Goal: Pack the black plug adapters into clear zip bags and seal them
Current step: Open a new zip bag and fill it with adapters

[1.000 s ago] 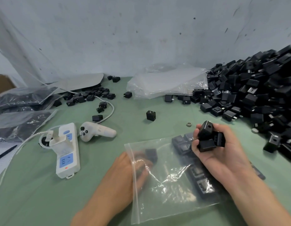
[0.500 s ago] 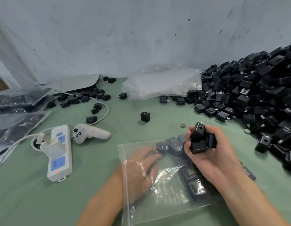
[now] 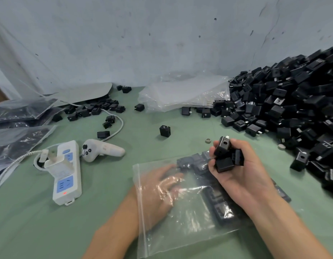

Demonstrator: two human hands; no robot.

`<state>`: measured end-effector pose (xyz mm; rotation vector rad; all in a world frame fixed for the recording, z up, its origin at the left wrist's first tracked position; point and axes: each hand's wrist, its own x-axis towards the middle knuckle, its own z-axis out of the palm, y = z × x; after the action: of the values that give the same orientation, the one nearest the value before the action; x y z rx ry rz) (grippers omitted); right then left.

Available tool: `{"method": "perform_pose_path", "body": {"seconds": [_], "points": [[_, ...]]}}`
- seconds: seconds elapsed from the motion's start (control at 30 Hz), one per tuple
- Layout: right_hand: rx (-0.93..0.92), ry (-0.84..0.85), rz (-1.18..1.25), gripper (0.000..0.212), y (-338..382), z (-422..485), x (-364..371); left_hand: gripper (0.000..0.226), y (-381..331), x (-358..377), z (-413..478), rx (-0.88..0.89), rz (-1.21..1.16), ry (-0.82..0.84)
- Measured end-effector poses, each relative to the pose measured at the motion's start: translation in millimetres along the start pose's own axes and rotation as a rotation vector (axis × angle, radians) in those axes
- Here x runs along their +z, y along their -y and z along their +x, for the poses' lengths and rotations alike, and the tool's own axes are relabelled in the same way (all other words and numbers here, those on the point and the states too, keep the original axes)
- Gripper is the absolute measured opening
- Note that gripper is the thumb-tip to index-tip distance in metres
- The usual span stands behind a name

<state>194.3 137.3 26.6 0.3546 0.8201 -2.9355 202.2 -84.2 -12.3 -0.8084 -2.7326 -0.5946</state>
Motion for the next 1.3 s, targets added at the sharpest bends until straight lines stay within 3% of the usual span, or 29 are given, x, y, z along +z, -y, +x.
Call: {"method": "perform_pose_path", "body": {"seconds": [0.07,0.13,0.23,0.33,0.5,0.67,0.77,0.83,0.97,1.07,1.17,1.3], "points": [[0.001,-0.001,0.004,0.021,0.4,-0.7,-0.2,0.029,13.5,-9.5,-11.7,-0.096,-0.091,0.032],[0.004,0.006,-0.003,0.023,1.8,-1.7,0.2,0.028,22.3,-24.2,-24.1,-0.264,-0.106,-0.043],[0.018,0.036,-0.022,0.027,3.4,-3.0,4.7,0.031,20.6,-44.0,-28.3,-0.488,-0.213,-0.444],[0.021,0.077,-0.058,0.031,2.0,-4.9,10.6,0.035,-5.1,-54.5,-15.7,-0.448,-0.384,-0.643],[0.018,0.192,-0.329,0.004,-16.6,-17.0,19.7,0.018,-54.6,-42.4,4.2,-0.3,-0.533,-0.434],[-0.048,0.302,-0.634,0.005,-37.1,-28.2,25.3,0.026,-60.4,-33.0,-1.8,-0.273,-0.586,-0.282],[-0.06,0.3,-0.648,0.006,-36.8,-27.8,26.2,0.014,-59.4,-38.3,-3.7,-0.27,-0.611,-0.288],[-0.076,0.277,-0.623,0.008,-33.5,-26.2,27.4,0.018,-53.9,-43.8,-6.4,-0.311,-0.619,-0.308],[-0.107,0.219,-0.517,0.01,-15.3,-22.6,26.4,0.011,-8.7,-61.9,-19.6,-0.598,-0.605,-0.489],[-0.14,0.119,-0.43,0.019,0.7,-18.1,18.3,0.008,22.2,-60.3,-40.7,-0.835,-0.434,-0.408],[-0.156,0.02,-0.379,0.006,8.4,-15.1,12.6,0.013,22.5,-44.5,-51.5,-0.793,-0.385,-0.259],[-0.173,-0.047,-0.383,0.004,9.4,-12.8,10.4,0.021,10.2,-25.6,-46.6,-0.647,-0.351,-0.188]]}}
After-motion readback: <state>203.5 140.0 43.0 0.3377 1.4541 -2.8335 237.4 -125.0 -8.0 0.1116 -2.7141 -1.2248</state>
